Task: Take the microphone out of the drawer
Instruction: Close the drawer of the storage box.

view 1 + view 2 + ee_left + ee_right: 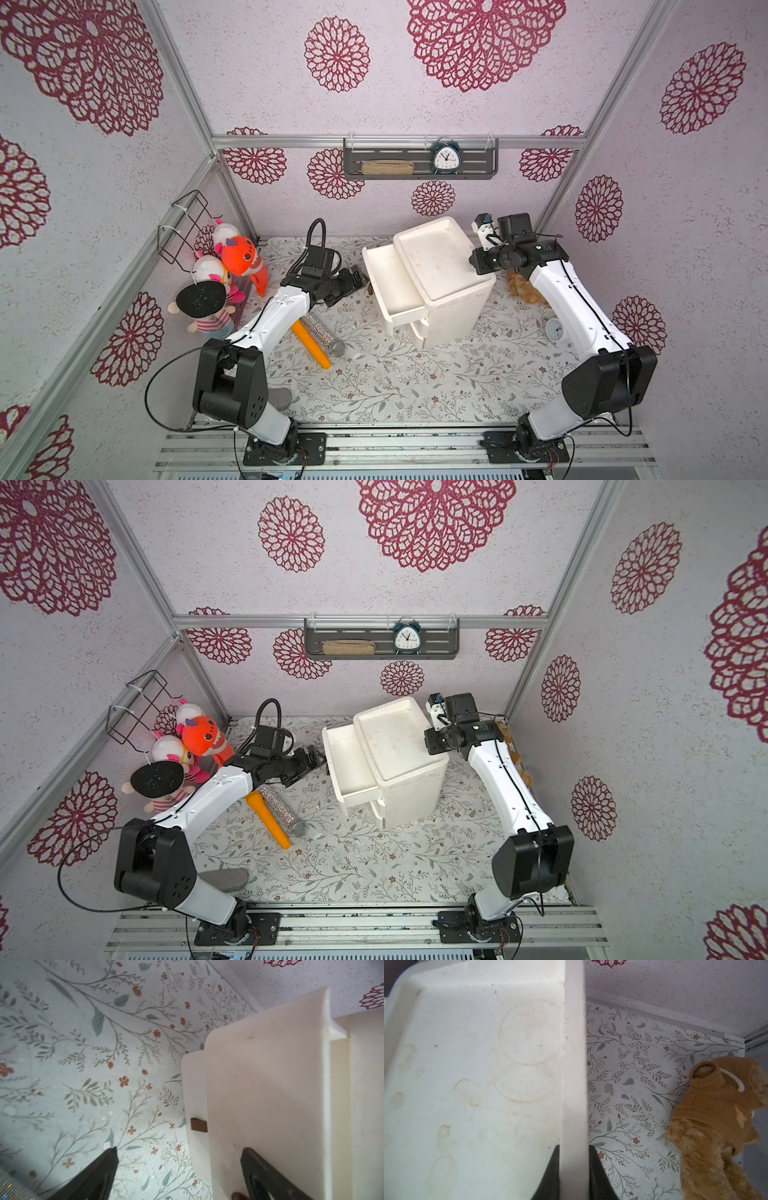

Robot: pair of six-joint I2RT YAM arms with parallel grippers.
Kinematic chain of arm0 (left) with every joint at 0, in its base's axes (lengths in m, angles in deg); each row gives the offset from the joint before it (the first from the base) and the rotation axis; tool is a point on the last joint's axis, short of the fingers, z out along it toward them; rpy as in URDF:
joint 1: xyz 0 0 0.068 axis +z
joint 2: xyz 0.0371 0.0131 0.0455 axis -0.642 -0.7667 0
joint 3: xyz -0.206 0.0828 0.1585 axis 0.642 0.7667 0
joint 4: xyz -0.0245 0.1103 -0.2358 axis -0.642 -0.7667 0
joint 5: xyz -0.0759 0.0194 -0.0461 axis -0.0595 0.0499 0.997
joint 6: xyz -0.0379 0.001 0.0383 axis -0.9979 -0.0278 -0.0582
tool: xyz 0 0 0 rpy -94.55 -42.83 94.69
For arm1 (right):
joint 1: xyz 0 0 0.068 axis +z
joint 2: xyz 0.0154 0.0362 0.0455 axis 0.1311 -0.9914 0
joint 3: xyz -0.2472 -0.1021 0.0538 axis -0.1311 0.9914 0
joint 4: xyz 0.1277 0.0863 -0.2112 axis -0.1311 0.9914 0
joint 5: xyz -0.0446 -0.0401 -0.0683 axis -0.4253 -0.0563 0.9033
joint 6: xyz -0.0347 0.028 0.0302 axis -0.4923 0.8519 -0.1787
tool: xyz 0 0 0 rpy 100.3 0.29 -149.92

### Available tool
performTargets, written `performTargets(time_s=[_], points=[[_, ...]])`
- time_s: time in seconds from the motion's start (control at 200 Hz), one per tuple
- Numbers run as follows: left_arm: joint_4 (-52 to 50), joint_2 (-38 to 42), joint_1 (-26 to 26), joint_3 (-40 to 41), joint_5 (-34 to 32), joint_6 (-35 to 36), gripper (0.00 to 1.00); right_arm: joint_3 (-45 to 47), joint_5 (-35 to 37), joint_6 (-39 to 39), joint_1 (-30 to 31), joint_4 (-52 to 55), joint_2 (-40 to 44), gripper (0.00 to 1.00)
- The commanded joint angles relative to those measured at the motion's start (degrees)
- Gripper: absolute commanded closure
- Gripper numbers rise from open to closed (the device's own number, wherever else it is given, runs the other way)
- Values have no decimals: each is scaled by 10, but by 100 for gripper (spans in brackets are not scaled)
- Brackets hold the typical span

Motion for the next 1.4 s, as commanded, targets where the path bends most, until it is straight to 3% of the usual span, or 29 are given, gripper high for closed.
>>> performTargets(time_s=[0.0,0.485,0.735,1.011,1.286,1.391], points=[[36,-18,-32,-43,27,-6,3,-7,-127,30,14,-34,13,100],[75,-150,-92,-176,62,-37,3,-19,-90,82,33,-43,1,100],[134,-115,-74,-84,78,-58,3,-30,-44,107,26,-32,-5,100],[307,-95,-55,54,122,-128,0,-24,-30,137,19,-47,-3,100],[553,-155,-50,121,174,-230,23,-7,-22,141,16,-57,12,100],[596,-187,-51,116,188,-249,27,-8,-22,139,17,-57,13,100]])
